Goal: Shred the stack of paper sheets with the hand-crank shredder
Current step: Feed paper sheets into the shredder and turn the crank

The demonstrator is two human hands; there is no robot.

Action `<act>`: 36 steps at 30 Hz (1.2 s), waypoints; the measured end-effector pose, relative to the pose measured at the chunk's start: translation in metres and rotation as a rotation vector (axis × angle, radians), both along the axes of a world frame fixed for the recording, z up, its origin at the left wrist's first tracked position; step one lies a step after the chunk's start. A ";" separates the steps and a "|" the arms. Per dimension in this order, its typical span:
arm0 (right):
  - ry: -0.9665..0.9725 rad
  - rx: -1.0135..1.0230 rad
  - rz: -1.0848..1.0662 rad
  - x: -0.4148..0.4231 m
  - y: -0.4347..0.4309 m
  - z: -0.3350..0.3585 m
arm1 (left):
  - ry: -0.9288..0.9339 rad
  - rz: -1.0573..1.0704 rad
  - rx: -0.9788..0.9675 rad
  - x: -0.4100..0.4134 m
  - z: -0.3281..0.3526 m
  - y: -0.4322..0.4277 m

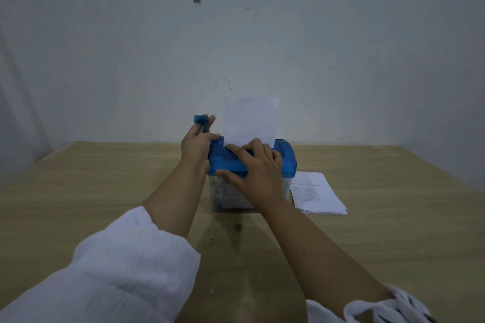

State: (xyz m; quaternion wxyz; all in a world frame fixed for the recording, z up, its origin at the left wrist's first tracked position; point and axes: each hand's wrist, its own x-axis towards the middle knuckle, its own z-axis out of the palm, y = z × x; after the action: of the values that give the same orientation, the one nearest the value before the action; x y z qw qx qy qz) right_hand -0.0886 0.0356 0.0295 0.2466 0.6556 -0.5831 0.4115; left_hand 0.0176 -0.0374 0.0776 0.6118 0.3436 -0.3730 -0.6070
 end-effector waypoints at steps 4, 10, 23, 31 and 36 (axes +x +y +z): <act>-0.020 0.021 0.036 -0.002 0.002 0.002 | 0.023 0.045 -0.059 0.002 -0.004 0.003; -0.029 0.058 0.066 -0.003 0.004 0.006 | -0.408 0.205 -0.157 0.014 -0.002 -0.005; -0.060 0.156 0.041 0.001 0.003 0.011 | -1.669 0.193 -0.740 0.050 0.040 -0.027; -0.033 0.247 0.058 0.000 0.010 0.016 | -1.527 0.188 -0.795 0.054 0.041 -0.017; -0.030 0.298 -0.009 -0.001 0.000 0.018 | -1.474 0.166 -0.857 0.056 0.036 -0.001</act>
State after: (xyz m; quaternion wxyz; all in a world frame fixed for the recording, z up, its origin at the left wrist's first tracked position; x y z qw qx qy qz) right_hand -0.0893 0.0357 0.0475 0.1399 0.6760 -0.6444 0.3290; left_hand 0.0740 -0.0384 0.1135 0.3325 0.4159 -0.8463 0.0119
